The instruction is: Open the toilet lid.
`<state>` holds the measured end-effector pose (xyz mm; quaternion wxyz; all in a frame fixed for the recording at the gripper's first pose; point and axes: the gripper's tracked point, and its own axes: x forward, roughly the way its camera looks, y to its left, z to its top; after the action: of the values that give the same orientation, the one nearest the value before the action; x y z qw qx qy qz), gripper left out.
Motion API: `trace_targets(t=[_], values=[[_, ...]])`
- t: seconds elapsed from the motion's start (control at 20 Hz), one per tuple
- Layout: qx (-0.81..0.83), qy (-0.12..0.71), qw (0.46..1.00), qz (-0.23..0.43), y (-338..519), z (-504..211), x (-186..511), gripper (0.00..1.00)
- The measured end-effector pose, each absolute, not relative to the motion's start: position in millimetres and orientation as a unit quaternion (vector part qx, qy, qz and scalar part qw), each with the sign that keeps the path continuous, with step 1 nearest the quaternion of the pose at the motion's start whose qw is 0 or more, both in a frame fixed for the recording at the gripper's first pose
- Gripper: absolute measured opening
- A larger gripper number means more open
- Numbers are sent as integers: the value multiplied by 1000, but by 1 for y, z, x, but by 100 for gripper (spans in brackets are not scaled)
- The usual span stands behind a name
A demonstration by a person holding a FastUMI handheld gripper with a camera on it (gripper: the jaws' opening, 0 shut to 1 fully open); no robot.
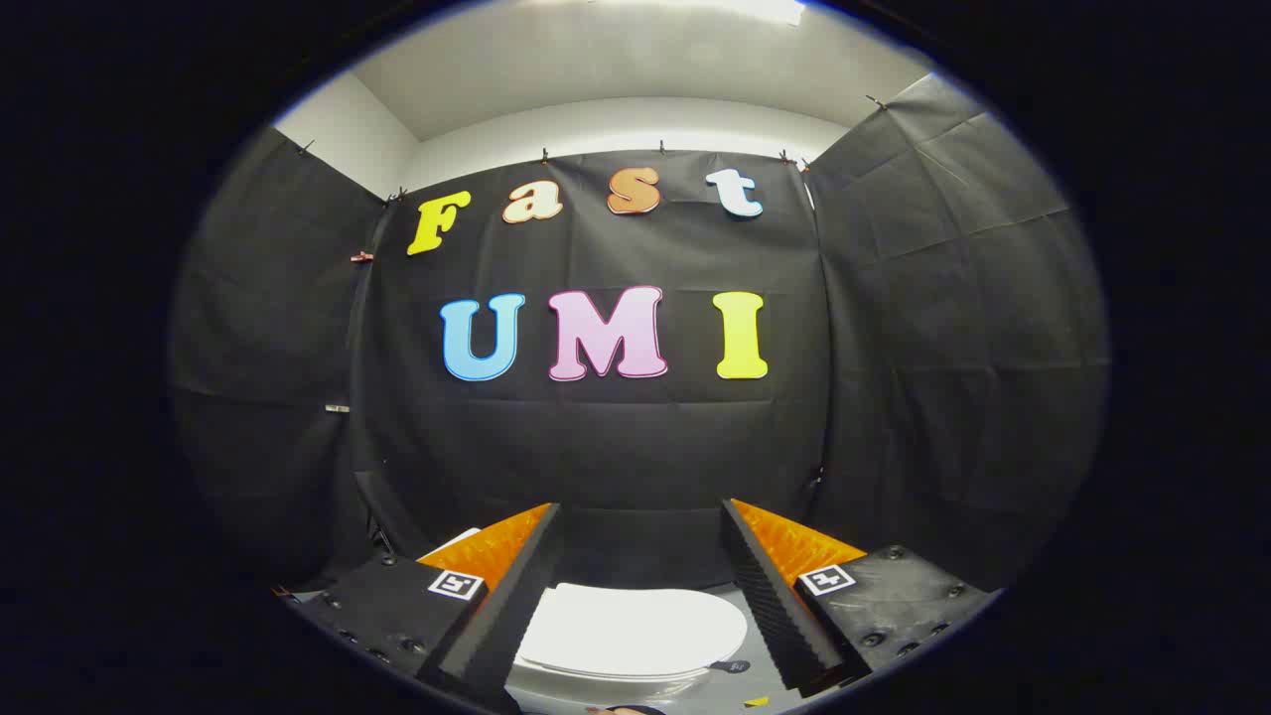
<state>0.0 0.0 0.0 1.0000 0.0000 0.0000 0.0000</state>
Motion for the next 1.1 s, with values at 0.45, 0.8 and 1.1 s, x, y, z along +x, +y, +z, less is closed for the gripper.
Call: trace_targets(t=[0.45,0.8,1.1], values=[[3,5,1000,1,0,-3,2,99],[4,2,1000,-1,-1,-1,2,99],[7,-2,1000,-13,-12,-1,9,99]])
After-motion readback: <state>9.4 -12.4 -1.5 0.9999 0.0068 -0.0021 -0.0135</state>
